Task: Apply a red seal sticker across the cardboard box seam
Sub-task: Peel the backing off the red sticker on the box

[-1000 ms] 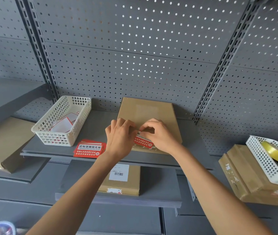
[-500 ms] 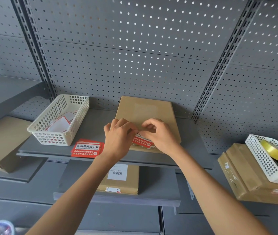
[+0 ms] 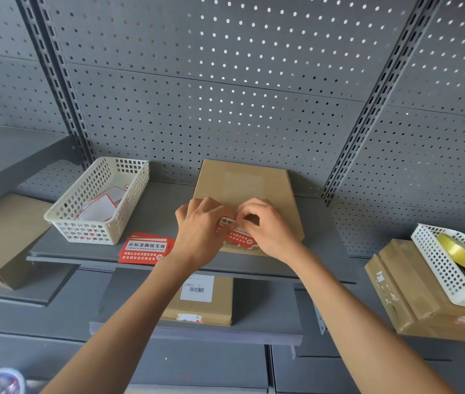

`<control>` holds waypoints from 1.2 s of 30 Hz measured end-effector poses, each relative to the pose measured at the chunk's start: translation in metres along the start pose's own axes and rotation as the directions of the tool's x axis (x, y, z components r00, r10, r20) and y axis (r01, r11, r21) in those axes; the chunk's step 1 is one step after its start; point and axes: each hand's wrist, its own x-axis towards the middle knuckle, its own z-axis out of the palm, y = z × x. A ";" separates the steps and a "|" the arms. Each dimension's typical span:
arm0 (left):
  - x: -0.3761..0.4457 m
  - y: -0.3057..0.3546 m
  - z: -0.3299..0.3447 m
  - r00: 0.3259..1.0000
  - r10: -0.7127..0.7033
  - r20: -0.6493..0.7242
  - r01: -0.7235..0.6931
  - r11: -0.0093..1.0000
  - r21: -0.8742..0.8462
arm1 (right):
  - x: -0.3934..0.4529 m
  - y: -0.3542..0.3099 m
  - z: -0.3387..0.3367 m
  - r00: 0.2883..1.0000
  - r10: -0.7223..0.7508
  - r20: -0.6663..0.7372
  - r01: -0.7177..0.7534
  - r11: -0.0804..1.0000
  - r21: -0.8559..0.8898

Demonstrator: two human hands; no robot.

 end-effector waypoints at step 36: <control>-0.006 -0.002 0.000 1.000 -0.012 -0.006 0.012 0.999 -0.052 | -0.030 0.010 -0.021 0.996 -0.011 -0.085 0.010 1.000 -0.011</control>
